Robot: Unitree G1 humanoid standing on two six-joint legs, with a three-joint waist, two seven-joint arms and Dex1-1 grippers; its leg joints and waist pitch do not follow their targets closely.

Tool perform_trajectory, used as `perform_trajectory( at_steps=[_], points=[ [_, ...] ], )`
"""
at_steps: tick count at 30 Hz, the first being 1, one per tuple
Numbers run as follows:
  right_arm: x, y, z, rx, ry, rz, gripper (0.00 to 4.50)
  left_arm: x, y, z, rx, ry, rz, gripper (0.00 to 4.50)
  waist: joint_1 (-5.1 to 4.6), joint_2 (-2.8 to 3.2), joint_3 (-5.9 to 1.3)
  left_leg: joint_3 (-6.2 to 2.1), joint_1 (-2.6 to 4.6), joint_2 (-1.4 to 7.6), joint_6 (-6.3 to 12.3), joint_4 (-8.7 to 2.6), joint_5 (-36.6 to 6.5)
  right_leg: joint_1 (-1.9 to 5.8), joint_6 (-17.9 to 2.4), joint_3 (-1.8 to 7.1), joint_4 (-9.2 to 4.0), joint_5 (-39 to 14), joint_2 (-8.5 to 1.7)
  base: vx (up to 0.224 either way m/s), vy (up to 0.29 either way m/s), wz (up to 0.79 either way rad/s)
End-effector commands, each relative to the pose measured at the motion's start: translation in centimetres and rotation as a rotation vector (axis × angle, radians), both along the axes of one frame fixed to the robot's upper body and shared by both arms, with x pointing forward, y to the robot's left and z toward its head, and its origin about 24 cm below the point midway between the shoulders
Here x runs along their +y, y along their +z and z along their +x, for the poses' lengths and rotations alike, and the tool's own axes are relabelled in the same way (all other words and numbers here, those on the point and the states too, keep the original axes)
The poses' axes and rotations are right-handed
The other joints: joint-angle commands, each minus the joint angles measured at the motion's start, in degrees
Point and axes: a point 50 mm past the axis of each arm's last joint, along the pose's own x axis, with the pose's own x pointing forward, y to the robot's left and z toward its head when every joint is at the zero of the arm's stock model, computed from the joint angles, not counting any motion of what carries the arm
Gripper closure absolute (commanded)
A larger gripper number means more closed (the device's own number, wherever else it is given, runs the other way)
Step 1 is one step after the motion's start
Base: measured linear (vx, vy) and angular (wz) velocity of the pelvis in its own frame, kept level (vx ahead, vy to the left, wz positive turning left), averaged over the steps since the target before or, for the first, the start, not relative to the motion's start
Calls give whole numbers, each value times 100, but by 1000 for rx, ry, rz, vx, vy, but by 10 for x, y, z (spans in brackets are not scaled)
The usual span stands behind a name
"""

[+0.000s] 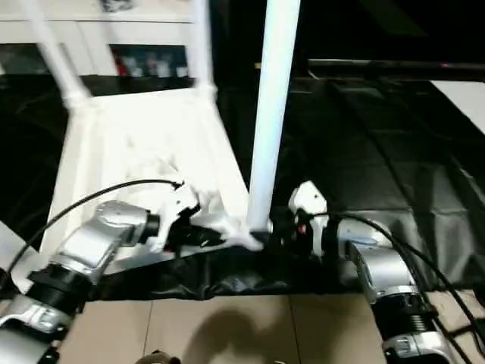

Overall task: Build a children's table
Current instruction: Rotate leg to tighten

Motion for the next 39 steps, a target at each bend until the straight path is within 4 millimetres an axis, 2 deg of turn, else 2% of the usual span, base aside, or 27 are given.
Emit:
perform_trajectory(
  at_steps=[1, 2, 3, 7, 19, 21, 24, 25, 27, 28, 29, 30, 32, 33, 34, 36, 38, 39],
  points=[
    [5, -7, -9, 67, 87, -18, 167, -14, 14, -3, -41, -100, -59, 450, -9, -75, -357, -76, 105, 177, 270, -385, -1448, 227, -1126, 262, -497, -1757, -368, 0, 0, 0],
    [5, -7, -10, 74, 100, -21, 167, -13, 14, -3, -40, -104, -59, 450, -6, -76, -356, -78, 97, 178, 270, -387, -1449, 234, -1129, 262, -489, -1746, -369, 0, 0, 0],
    [5, -8, -11, 78, 111, -23, 200, -13, 14, -3, -35, -110, -59, 450, 4, -74, -362, -83, 94, 182, 263, -388, -1425, 240, -1122, 263, -483, -1723, -375, 0, 0, 0],
    [7, -9, -12, 81, 125, -19, 226, -13, 14, -4, -30, -124, -61, 450, 7, -88, -367, -85, 73, 166, 256, -382, -1372, 255, -1093, 260, -481, -1732, -386, 0, 0, 0],
    [13, -10, -14, 86, 152, 2, 241, -15, 12, -5, -26, -124, -59, 450, 8, -89, -376, -88, 65, 163, 264, -375, -1308, 263, -1092, 252, -474, -1678, -376, 0, 0, 0],
    [17, -11, -14, 80, 119, 41, 241, -19, 12, -2, -39, -76, -68, 450, 9, -84, -376, -87, 68, 165, 265, -375, -1321, 259, -1095, 254, -475, -1673, -377, 0, 0, 0],
    [22, -11, -4, 33, -23, 85, 241, -29, 12, 5, -70, 19, -78, 450, 9, -73, -359, -93, 80, 159, 190, -384, -1473, 244, -1060, 249, -506, -1907, -385, 0, 0, 0],
    [23, -13, 0, 29, -94, 93, 241, -34, 12, 8, -83, 53, -81, 450, -18, -79, -353, -110, 59, 153, 138, -399, -1527, 262, -1006, 236, -518, -2050, -389, 0, 0, 0],
    [24, -16, 9, 15, -222, 98, 242, -45, 12, 12, -95, 119, -94, 450, -64, -78, -340, -113, 86, 139, 64, -404, -1673, 230, -909, 225, -567, -2349, -386, 0, 0, 0],
    [26, -18, 13, 18, -303, 108, 243, -53, 13, 15, -104, 167, -105, 450, -93, -89, -345, -125, 68, 128, 37, -405, -1680, 254, -842, 217, -564, -2457, -392, 0, 0, 0],
    [27, -19, 14, 19, -325, 110, 243, -56, 14, 16, -105, 180, -109, 450, -93, -89, -345, -125, 68, 128, 37, -405, -1680, 254, -842, 217, -564, -2457, -392, 0, 0, 0],
    [28, -20, 16, 22, -360, 116, 244, -60, 14, 18, -106, 201, -116, 450, -132, -94, -347, -140, 53, 123, 47, -410, -1698, 264, -767, 208, -587, -2531, -393, 0, 0, 0],
    [33, -20, 18, 26, -398, 141, 244, -69, 17, 20, -118, 245, -129, 450, -156, -99, -358, -118, 65, 111, 113, -388, -1646, 238, -761, 222, -596, -2420, -377, 0, 0, 0],
    [33, -20, 18, 26, -398, 141, 244, -69, 17, 20, -118, 245, -129, 450, -148, -108, -368, -114, 52, 105, 158, -379, -1550, 253, -790, 226, -581, -2291, -375, 0, 0, 0],
    [36, -20, 19, 24, -411, 150, 244, -74, 18, 21, -122, 261, -134, 450, -145, -93, -381, -111, 28, 111, 197, -377, -1408, 267, -833, 230, -554, -2052, -369, 0, 0, 0],
    [44, -18, 23, 10, -482, 169, 244, -85, 20, 23, -151, 306, -135, 450, -152, -77, -390, -97, 27, 106, 228, -364, -1274, 264, -912, 233, -531, -1735, -350, 0, 0, 0],
    [46, -16, 25, 7, -502, 189, 244, -88, 21, 22, -157, 308, -139, 450, -149, -70, -415, -105, 7, 106, 250, -356, -1103, 300, -999, 227, -492, -1424, -358, 0, 0, 0],
    [47, -14, 26, -5, -501, 194, 244, -88, 20, 20, -164, 296, -135, 450, -146, -59, -409, -94, 24, 109, 297, -352, -1110, 284, -1047, 227, -499, -1329, -352, 0, 0, 0]
  ],
)
